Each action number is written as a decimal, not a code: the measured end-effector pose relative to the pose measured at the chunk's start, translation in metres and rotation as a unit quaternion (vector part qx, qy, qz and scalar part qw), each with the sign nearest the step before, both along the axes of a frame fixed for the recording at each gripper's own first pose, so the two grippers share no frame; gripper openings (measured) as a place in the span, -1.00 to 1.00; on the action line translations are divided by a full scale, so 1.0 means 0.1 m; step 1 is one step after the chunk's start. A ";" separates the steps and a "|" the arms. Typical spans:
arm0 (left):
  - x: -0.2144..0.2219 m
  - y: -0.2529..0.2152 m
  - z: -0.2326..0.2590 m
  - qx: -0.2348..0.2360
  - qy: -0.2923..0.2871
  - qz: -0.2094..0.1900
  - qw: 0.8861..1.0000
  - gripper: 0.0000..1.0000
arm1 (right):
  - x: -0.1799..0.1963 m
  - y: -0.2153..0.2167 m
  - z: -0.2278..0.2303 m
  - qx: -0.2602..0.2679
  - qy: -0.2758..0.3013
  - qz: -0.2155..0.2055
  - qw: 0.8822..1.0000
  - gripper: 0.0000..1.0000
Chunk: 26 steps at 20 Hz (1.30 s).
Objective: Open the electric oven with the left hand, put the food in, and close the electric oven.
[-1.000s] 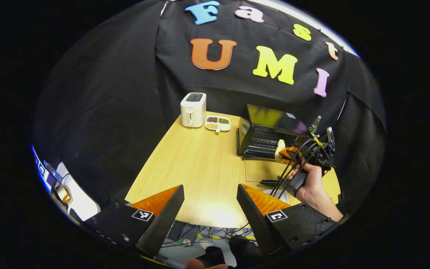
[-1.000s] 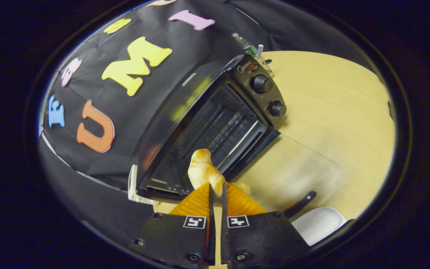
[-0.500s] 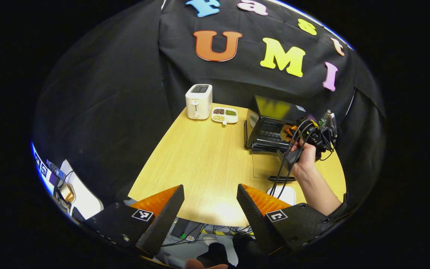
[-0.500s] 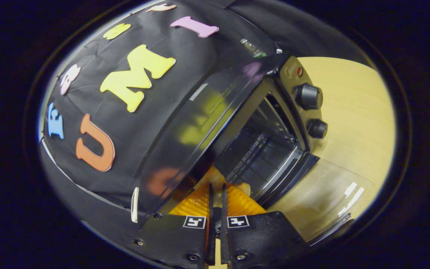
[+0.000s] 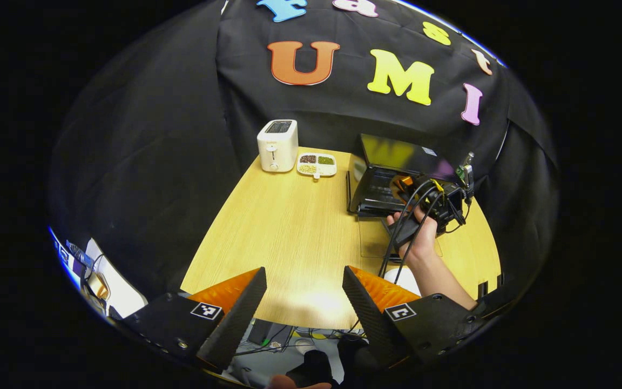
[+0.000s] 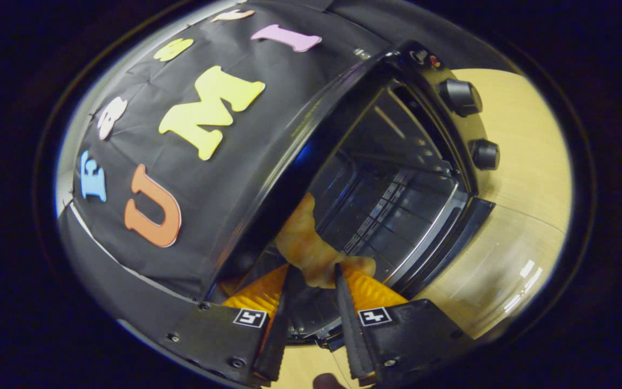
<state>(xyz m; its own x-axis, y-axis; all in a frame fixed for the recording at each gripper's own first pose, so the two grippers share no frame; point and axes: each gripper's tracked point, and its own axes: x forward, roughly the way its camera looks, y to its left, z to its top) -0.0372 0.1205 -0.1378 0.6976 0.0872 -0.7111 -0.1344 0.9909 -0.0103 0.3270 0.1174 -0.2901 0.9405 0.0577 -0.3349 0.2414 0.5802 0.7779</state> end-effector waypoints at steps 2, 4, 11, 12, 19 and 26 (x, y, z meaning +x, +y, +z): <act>-0.02 -0.01 -0.02 0.000 0.001 -0.001 1.000 0.87 | -0.09 0.03 0.02 -0.007 -0.016 0.001 1.000 0.22; -0.05 -0.01 -0.03 0.001 0.004 -0.003 1.000 0.88 | -0.17 0.05 -0.03 -0.015 -0.016 0.000 1.000 0.62; -0.14 -0.18 0.01 -0.003 -0.022 -0.013 1.000 0.87 | -0.66 -0.05 -0.10 -0.001 -0.003 -0.004 1.000 0.84; -0.23 -0.24 -0.01 -0.006 -0.021 -0.014 1.000 0.88 | -0.73 -0.10 -0.10 0.000 -0.001 -0.004 1.000 0.84; -0.53 -0.50 -0.05 -0.023 -0.041 -0.025 0.999 0.88 | -1.20 -0.21 -0.05 -0.016 0.015 0.020 1.000 0.72; -0.55 -0.54 -0.07 -0.035 -0.074 -0.032 0.996 0.88 | -1.81 -0.34 0.49 -0.058 -0.005 0.051 0.997 0.96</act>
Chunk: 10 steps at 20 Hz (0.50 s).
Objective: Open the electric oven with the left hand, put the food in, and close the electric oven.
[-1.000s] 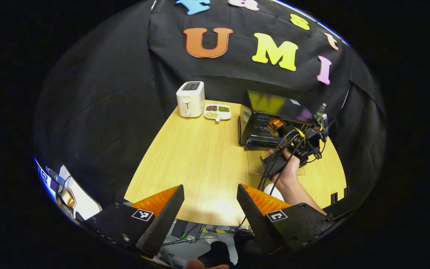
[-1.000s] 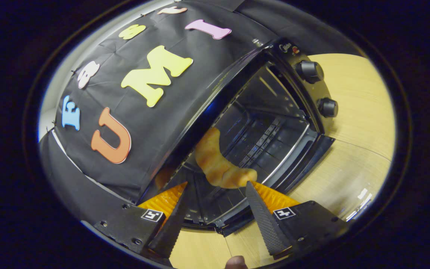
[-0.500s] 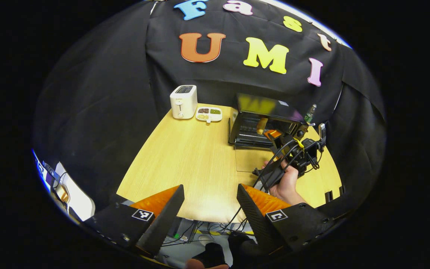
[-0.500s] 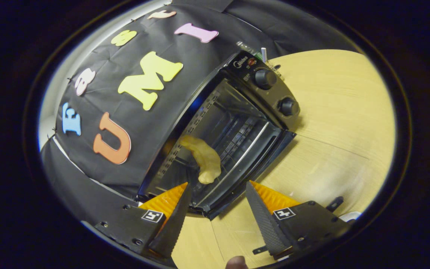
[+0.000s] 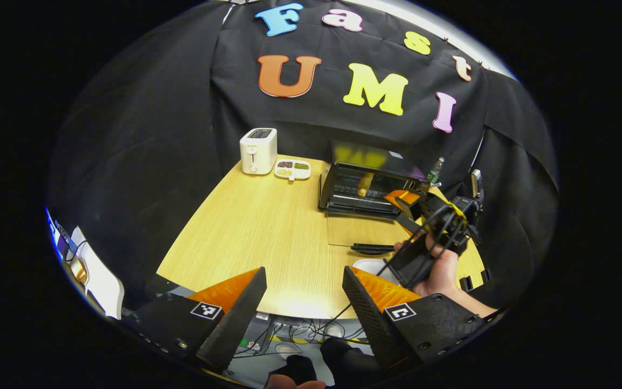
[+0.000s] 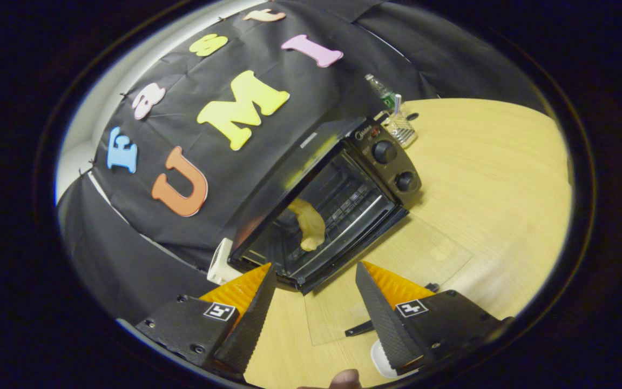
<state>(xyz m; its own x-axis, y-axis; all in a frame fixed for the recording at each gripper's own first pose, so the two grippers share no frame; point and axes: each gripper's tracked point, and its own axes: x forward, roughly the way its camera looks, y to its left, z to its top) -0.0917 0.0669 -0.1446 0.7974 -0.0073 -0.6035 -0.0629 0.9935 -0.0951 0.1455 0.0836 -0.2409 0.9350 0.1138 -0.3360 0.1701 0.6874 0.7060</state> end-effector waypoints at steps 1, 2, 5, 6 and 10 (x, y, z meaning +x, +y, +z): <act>0.05 -0.02 -0.02 -0.001 -0.004 -0.002 1.000 0.88 | -0.11 -0.02 0.08 -0.009 -0.002 0.003 1.000 0.84; 0.08 -0.04 -0.05 -0.002 -0.005 -0.004 1.000 0.87 | -0.20 -0.06 0.14 -0.018 -0.003 0.006 1.000 0.73; 0.25 -0.17 -0.15 -0.013 -0.007 -0.014 1.000 0.88 | -0.55 -0.14 0.32 -0.047 -0.002 0.016 0.999 0.75; 0.31 -0.22 -0.18 -0.016 -0.007 -0.017 1.000 0.87 | -0.65 -0.18 0.37 -0.059 -0.004 0.018 0.998 0.86; 0.55 -0.43 -0.40 -0.017 0.006 -0.015 1.000 0.89 | -0.99 -0.39 0.49 -0.131 -0.004 0.033 0.991 0.92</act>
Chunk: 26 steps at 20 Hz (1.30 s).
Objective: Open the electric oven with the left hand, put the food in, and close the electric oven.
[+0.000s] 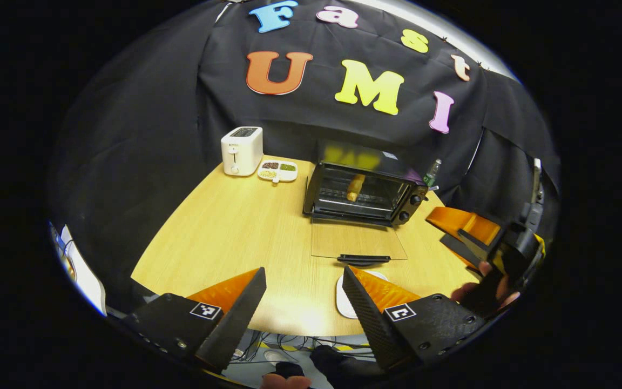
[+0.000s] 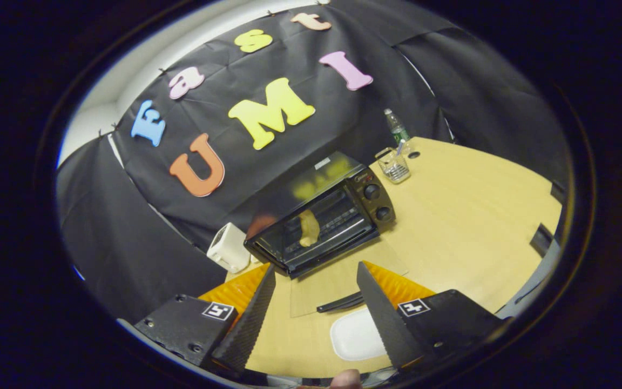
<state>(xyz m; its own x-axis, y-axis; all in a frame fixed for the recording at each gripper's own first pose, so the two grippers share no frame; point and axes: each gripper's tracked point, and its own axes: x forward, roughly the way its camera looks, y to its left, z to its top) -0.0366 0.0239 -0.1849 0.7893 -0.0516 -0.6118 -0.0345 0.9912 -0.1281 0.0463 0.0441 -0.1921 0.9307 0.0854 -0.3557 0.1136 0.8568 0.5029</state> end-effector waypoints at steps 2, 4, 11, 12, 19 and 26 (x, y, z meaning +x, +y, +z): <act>0.14 -0.23 -0.15 -0.005 0.006 -0.021 1.000 0.89 | -0.12 -0.17 0.04 -0.046 -0.005 0.003 0.999 0.90; 0.28 -0.45 -0.32 -0.001 0.010 -0.047 0.999 0.89 | -0.23 -0.34 0.05 -0.084 -0.007 0.002 0.996 0.96; 0.79 -1.22 -1.06 -0.015 0.042 -0.081 0.996 0.89 | -0.51 -0.86 -0.03 -0.168 0.012 -0.012 0.986 1.00; 0.82 -1.26 -1.14 -0.011 0.044 -0.079 0.996 0.90 | -0.54 -0.91 -0.07 -0.176 0.020 -0.012 0.984 1.00; 0.92 -1.31 -1.52 0.010 0.071 -0.066 0.995 0.89 | -0.73 -1.20 -0.35 -0.189 0.077 -0.021 0.979 0.99; 1.03 -1.28 -1.71 0.023 0.100 -0.043 0.994 0.89 | -0.69 -1.15 -0.39 -0.213 0.082 0.010 0.974 0.94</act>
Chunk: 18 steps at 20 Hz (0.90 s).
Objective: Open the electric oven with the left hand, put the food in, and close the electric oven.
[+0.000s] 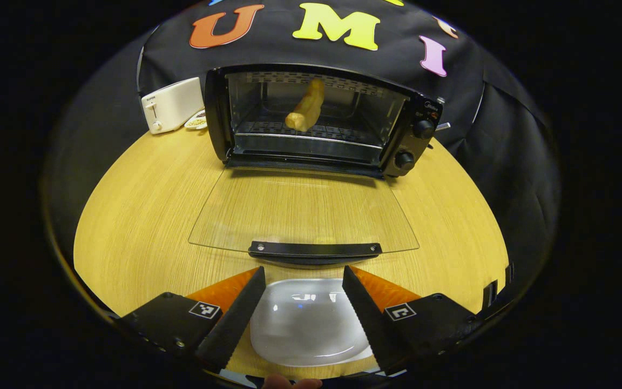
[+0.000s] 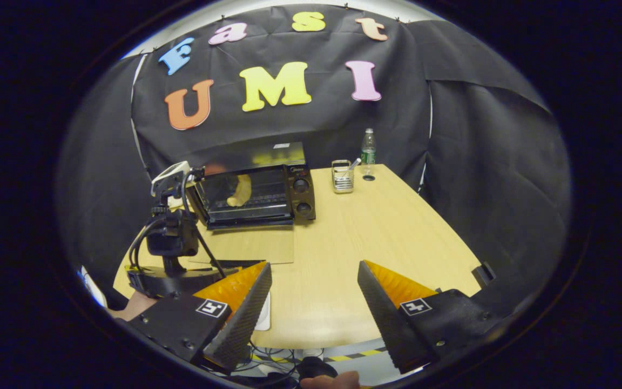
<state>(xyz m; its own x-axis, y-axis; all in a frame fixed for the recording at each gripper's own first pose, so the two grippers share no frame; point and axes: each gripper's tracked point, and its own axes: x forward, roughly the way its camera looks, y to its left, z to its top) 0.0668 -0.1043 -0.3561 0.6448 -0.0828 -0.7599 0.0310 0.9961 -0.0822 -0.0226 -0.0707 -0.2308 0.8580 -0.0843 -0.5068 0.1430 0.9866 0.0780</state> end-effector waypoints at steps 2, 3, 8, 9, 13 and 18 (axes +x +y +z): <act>0.04 0.01 -0.05 0.003 0.009 0.003 1.000 0.90 | 0.01 -0.04 0.03 0.002 0.001 0.001 1.000 0.97; 0.05 0.01 -0.09 0.002 0.016 0.005 1.000 0.90 | 0.01 -0.03 0.04 0.003 0.001 0.002 1.000 0.99; 0.13 0.04 -0.17 -0.007 0.037 0.017 0.999 0.89 | 0.01 -0.09 0.06 0.007 0.003 -0.006 1.000 1.00; 0.13 0.04 -0.19 -0.008 0.038 0.018 0.999 0.89 | 0.01 -0.10 0.06 0.008 0.004 -0.009 1.000 0.98; 0.15 0.03 -0.12 -0.009 0.024 0.015 1.000 0.89 | -0.01 -0.10 0.09 0.010 0.003 -0.013 1.000 0.97; 0.19 0.01 0.10 -0.018 0.009 0.020 1.000 0.88 | -0.01 -0.05 0.17 0.010 -0.006 -0.009 1.000 0.94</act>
